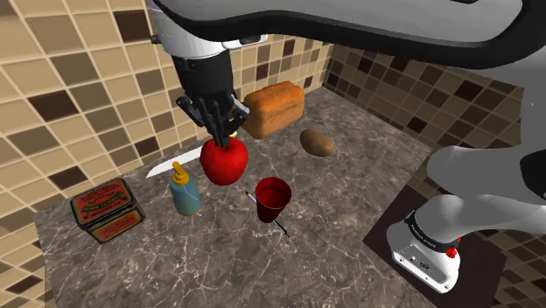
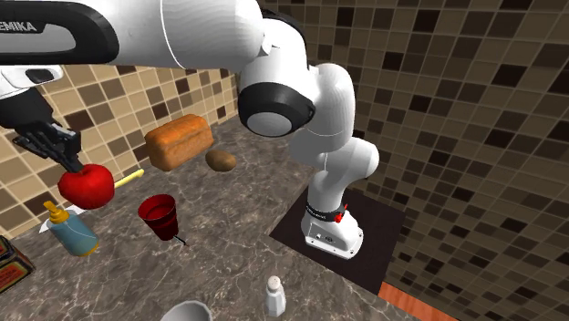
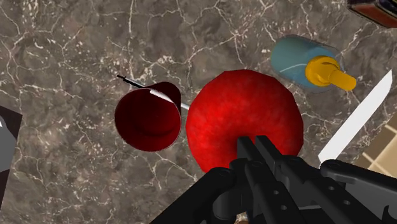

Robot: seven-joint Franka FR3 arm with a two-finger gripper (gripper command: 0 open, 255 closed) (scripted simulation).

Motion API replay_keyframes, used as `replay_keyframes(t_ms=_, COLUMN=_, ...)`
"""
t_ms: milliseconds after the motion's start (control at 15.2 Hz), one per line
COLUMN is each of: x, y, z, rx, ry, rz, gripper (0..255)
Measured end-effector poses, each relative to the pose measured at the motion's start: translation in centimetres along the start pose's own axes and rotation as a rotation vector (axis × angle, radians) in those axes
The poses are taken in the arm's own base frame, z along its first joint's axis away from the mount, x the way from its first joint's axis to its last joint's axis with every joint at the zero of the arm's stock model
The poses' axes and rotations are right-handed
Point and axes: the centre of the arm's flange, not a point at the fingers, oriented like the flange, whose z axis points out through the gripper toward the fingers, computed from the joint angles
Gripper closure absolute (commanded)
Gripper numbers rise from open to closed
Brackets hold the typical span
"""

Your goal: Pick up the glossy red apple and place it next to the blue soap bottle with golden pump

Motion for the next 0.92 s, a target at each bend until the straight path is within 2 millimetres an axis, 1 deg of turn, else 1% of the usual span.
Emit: replay_keyframes(t_ms=924, x=-0.3, y=-0.9, z=7.3, rx=0.0, ry=0.0, rz=0.0, gripper=255)
